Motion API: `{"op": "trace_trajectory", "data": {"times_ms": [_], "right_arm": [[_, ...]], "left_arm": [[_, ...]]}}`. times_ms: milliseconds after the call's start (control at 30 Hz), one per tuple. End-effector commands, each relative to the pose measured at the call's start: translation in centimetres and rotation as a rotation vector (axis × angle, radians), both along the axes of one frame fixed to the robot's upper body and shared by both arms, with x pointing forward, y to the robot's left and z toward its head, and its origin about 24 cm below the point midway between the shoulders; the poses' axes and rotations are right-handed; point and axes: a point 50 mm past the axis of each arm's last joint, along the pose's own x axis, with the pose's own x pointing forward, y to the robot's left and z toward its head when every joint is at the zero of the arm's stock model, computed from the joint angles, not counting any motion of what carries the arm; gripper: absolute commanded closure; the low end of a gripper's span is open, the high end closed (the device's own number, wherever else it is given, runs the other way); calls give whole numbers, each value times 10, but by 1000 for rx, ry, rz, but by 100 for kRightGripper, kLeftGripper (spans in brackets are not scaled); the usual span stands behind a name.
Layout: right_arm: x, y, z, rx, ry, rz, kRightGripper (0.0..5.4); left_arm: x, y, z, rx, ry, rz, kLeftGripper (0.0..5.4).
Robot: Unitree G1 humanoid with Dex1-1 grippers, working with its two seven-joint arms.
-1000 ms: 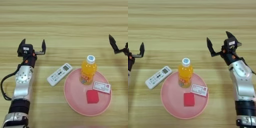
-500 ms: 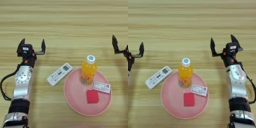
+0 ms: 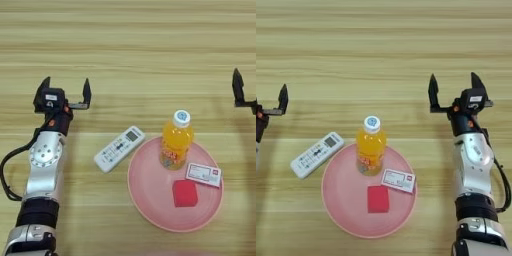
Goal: Move the objects on the table
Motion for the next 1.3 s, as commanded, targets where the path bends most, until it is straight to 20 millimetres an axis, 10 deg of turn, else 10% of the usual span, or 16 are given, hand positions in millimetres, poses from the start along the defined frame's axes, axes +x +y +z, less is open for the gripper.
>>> {"op": "trace_trajectory", "data": {"times_ms": [33,1300], "right_arm": [[3,1,5,10,-25,-13,1],[6,3,0,-2,1,-16,1]], "left_arm": [[1,-5,11,30,-50,-59,0],[-63,-103,47,10,-129,-1120,0]]}}
